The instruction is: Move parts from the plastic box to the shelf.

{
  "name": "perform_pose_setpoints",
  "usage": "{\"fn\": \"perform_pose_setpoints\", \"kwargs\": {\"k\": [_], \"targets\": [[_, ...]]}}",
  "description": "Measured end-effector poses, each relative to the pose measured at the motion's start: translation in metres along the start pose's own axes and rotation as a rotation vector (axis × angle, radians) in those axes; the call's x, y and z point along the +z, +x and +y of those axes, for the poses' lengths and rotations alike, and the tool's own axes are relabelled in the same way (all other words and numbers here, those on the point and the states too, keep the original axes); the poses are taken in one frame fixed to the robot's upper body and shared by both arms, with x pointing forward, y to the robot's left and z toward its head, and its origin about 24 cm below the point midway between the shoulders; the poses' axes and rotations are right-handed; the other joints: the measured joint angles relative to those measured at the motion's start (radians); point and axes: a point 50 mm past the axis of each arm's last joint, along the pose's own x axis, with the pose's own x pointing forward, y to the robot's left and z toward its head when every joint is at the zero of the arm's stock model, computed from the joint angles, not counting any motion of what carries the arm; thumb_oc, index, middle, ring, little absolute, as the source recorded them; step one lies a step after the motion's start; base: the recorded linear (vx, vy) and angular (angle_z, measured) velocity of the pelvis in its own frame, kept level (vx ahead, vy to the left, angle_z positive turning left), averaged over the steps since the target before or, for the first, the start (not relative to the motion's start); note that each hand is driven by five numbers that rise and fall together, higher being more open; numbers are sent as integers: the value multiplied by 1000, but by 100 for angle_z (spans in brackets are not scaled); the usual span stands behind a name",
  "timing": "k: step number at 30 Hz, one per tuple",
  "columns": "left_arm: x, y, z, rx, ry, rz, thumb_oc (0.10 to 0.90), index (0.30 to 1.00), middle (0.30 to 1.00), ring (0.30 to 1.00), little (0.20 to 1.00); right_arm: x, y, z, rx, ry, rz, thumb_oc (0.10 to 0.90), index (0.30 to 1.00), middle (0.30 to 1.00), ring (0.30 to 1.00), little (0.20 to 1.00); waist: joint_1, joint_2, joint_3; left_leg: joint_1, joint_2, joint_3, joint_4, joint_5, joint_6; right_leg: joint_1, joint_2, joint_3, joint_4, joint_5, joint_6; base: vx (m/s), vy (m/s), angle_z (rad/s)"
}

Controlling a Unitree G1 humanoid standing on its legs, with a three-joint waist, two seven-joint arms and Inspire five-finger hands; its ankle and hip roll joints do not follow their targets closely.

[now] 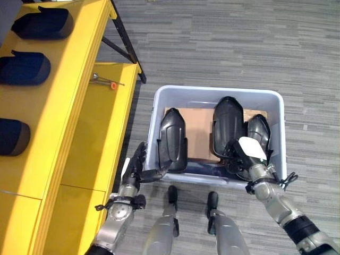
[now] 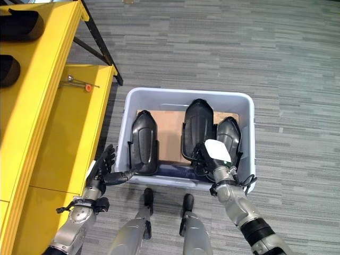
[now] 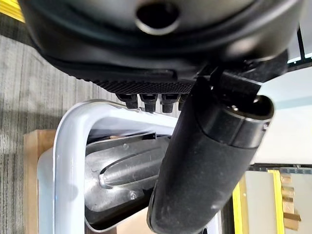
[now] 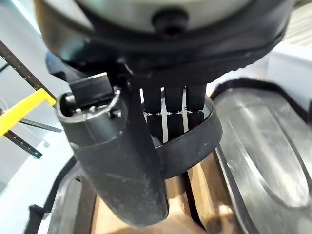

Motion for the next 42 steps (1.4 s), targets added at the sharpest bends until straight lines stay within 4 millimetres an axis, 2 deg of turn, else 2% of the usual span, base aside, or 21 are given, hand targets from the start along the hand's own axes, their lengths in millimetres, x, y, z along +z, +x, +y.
{"fn": "perform_pose_setpoints", "kwargs": {"k": [2,9,16,18,22,24,28,36,39,42], "targets": [[-2,-2,2,-4,8,9,900,1000,1000,1000,1000,5,-5,-4,-12,22,-26,400,300,300,300,300,-4,-4,-4,24,0,4,0,-13,5,32,2,5,-26,6,3,49,-19,-9],[-12,-13,16,30,34,48,900,1000,1000,1000,1000,7,-19,-3,4,53,-48,400,300,300,300,300,-9,-59,-71,72,7,17,0,-31,-5,110,14,9,-99,24,1,39,-19,-4],[-24,-23,17,17,58,102,900,1000,1000,1000,1000,14,-22,-33,-108,62,-106,400,300,300,300,300,-31,-63,-121,129,4,26,-1,-50,-8,202,17,13,-180,50,5,38,-20,-2],[-30,-28,18,20,66,124,900,1000,1000,1000,1000,13,-26,-31,-88,48,-117,400,300,300,300,300,-34,-70,-163,146,6,29,-1,-59,-11,224,20,19,-196,49,5,29,-16,-6],[-31,-29,18,17,88,134,900,1000,1000,1000,1000,10,-30,-28,-48,5,-134,400,300,300,300,300,-32,-74,-188,177,9,46,-1,-69,-14,252,23,33,-207,49,5,32,-25,-10],[-35,-32,19,21,95,153,900,1000,1000,1000,1000,8,-34,-24,-11,2,-125,400,300,300,300,300,-42,-77,-221,185,9,53,-1,-79,-15,258,23,41,-213,48,7,16,-24,-14],[-37,-34,19,23,94,163,900,1000,1000,1000,1000,6,-37,-21,2,2,-117,400,300,300,300,300,-57,-78,-236,202,10,64,-3,-81,-14,273,24,54,-220,49,8,7,-30,-8],[-39,-35,17,23,87,168,900,1000,1000,1000,1000,4,-38,-23,21,-25,-124,400,300,300,300,300,-55,-71,-245,215,11,69,-4,-83,-14,285,25,60,-220,48,9,-6,-40,-2],[-41,-38,18,27,85,178,900,1000,1000,1000,1000,8,-38,-24,49,-59,-156,400,300,300,300,300,-50,-65,-248,218,13,68,-2,-83,-14,289,27,59,-221,48,9,-13,-84,0],[-46,-44,20,46,75,202,900,1000,1000,1000,1000,21,-35,-26,64,-82,-239,400,300,300,300,300,-51,-63,-250,220,19,67,-1,-84,-18,290,34,59,-221,47,9,-24,-106,0]]}}
